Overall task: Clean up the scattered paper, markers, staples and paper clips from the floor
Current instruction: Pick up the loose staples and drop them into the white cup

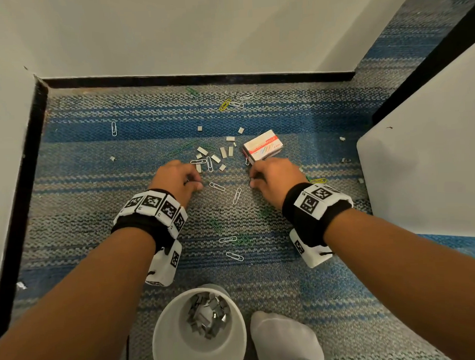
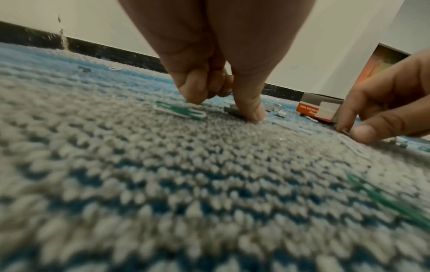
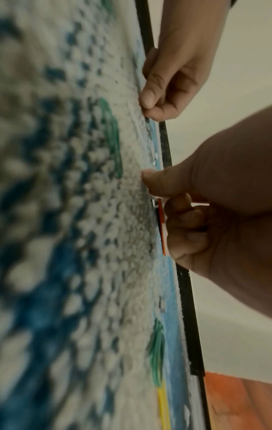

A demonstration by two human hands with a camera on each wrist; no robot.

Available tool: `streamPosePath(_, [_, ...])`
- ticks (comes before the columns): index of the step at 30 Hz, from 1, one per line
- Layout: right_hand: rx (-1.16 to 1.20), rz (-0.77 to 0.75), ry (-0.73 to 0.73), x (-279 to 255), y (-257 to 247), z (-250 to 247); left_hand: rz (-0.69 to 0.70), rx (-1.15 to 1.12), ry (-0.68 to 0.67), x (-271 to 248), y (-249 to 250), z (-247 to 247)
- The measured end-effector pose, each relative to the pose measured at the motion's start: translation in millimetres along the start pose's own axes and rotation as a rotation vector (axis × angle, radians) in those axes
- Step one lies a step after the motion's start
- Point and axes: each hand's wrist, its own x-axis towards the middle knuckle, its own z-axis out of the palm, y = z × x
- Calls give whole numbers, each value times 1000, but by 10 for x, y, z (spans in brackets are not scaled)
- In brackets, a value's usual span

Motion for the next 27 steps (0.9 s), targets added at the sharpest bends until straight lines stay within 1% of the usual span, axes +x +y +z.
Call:
streamPosePath(2, [142, 24, 41, 9, -30, -30, -26, -63, 62, 6, 15, 11])
streamPosePath(3, [259, 75, 81, 28, -30, -33, -56, -121, 106, 10, 28, 16])
streamPosePath(5, [533, 240, 140, 102, 5, -57, -131, -265, 172, 32, 39, 28])
streamPosePath(6, [662, 315, 152, 145, 33, -79, -167, -346, 180, 54, 37, 34])
streamPosePath(8, [831, 386, 147, 196, 72, -143, -231, -557, 149, 100, 49, 4])
streamPosePath(9, [811, 381, 134, 211, 92, -164, -268, -687, 124, 120, 62, -20])
streamPosePath(10, [705, 339, 122, 211, 99, -185, -300, -814, 95, 143, 83, -35])
streamPosePath(12, [379, 201, 99, 189, 113, -172, -385, -973, 35, 176, 113, -50])
streamPosePath(13, [225, 129, 80, 178, 101, -166, -426, -994, 10, 190, 127, -52])
streamPosePath(15, [22, 36, 31, 172, 85, -157, -492, -951, -4, 230, 89, -36])
streamPosePath(16, [-23, 23, 19, 184, 89, -148, -507, -898, 5, 255, 60, -20])
streamPosePath(17, [-31, 19, 25, 190, 92, -150, -489, -783, 23, 255, 48, -22])
streamPosePath(19, [29, 16, 37, 194, 87, -138, -356, -404, 36, 217, 32, -35])
streamPosePath(20, [109, 33, 51, 187, 67, -133, -267, -217, 40, 193, 31, -29])
streamPosePath(21, [211, 66, 61, 183, 35, -135, -186, -91, 28, 164, 37, -31])
streamPosePath(22, [305, 97, 69, 185, -6, -128, -124, -28, 11, 156, 33, -25])
streamPosePath(24, [387, 96, 57, 219, -105, -95, -93, 2, 7, 162, 29, -6])
streamPosePath(27, [359, -11, 18, 271, -333, -16, -109, -57, 56, 184, 52, 1])
